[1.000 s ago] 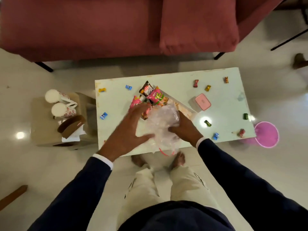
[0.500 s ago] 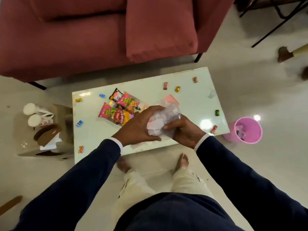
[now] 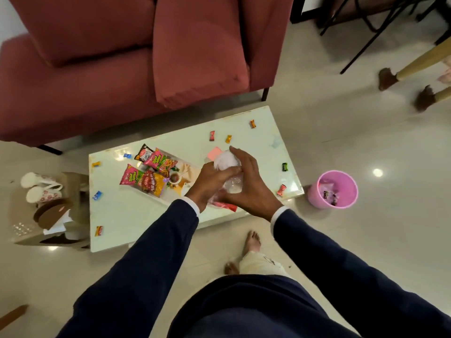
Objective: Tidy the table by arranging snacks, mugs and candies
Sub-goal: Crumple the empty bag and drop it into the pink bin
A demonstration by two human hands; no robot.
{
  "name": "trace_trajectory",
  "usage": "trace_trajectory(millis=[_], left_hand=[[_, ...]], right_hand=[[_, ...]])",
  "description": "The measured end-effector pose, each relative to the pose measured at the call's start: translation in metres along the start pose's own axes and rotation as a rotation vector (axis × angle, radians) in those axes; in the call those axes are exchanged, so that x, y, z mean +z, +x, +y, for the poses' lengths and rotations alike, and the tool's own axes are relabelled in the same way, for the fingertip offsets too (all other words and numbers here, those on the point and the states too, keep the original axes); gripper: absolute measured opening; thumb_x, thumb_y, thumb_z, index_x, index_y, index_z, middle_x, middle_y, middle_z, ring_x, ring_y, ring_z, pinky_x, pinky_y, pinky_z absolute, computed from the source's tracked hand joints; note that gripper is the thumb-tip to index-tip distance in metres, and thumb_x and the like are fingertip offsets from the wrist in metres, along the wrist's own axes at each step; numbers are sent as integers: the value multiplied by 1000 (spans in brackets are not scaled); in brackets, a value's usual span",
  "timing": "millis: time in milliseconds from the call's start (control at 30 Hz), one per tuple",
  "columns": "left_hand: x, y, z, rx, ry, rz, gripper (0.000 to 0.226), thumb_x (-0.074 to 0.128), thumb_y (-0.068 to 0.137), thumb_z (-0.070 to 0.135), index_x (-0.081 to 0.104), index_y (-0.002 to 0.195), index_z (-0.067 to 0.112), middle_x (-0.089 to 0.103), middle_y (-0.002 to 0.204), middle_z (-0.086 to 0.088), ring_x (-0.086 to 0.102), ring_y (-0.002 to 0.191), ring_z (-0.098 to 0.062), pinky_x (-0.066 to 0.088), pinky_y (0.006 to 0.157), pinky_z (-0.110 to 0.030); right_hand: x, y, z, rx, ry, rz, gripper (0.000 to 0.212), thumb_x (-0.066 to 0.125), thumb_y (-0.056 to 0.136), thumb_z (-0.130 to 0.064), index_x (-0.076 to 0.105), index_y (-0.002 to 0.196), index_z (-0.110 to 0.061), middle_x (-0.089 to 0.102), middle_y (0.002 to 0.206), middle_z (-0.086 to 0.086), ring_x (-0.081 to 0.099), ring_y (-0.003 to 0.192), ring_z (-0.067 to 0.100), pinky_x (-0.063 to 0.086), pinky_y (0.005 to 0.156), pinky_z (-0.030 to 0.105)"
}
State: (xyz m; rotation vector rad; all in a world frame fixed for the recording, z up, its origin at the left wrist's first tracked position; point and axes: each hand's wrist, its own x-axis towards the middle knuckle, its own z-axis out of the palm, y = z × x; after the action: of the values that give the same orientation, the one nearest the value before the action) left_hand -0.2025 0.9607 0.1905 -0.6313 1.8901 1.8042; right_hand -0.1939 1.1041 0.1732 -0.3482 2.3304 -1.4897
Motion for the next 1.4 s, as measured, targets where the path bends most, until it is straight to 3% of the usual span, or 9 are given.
trace_trajectory(millis=[167,400,567,800,933,1067,1167,1267,1400], left_hand=[[-1,-33,-10,38,90,-302,32,73,89,29,62,120,30,75,112,9,69,108,-9,55,88,-23],[36,-63,-54,464,499,80,108,93,66,36,22,148,30,26,152,1,37,134,-11,41,106,-26],[67,-58,-40,507,668,-260,81,94,59,47,54,128,37,59,126,18,55,116,2,51,98,-31],[187,19,-38,379,790,-279,81,97,55,39,51,122,39,56,121,14,56,111,-5,47,86,-14],[276,79,-47,314,876,-92,70,90,64,38,48,120,35,56,119,5,61,106,-19,54,86,-37],[378,110,-60,427,1016,-71,62,79,80,32,43,130,30,54,125,-3,62,105,-24,56,80,-37],[435,132,-77,407,889,-191,76,81,78,30,38,140,29,54,133,-1,58,114,-20,53,88,-32],[462,163,-102,150,636,-390,94,82,80,22,22,152,32,50,144,4,51,121,-10,45,97,-26],[473,222,-143,197,772,-464,70,69,89,9,36,150,20,47,148,-3,47,135,-19,37,109,-28]], right_hand=[[-23,-21,8,86,-35,25,82,85,69,-42,42,138,-31,59,131,-5,60,115,16,51,93,26],[-43,-55,21,208,-122,-8,31,77,77,-25,55,98,-21,65,83,-8,63,73,12,43,54,10],[-85,-79,56,260,115,-221,35,83,53,-33,71,84,-20,73,78,-1,68,71,16,54,69,31],[-178,-94,160,555,452,-233,48,77,82,-5,53,124,-7,66,119,11,67,106,25,56,92,42],[-249,-98,230,668,300,-44,35,70,91,-22,55,118,-8,64,106,17,63,87,23,56,75,35],[-290,-103,268,870,802,-132,58,55,92,-61,61,116,-9,69,95,15,71,81,30,59,64,35],[-310,-93,311,917,980,80,49,63,91,-51,57,127,-18,71,99,8,73,78,22,60,62,35],[-324,-95,373,926,1001,251,38,68,92,-24,56,128,-25,72,106,8,72,86,23,60,68,36],[-331,-87,471,1004,562,279,78,82,68,-35,52,139,-22,61,128,12,66,105,29,60,86,42]])
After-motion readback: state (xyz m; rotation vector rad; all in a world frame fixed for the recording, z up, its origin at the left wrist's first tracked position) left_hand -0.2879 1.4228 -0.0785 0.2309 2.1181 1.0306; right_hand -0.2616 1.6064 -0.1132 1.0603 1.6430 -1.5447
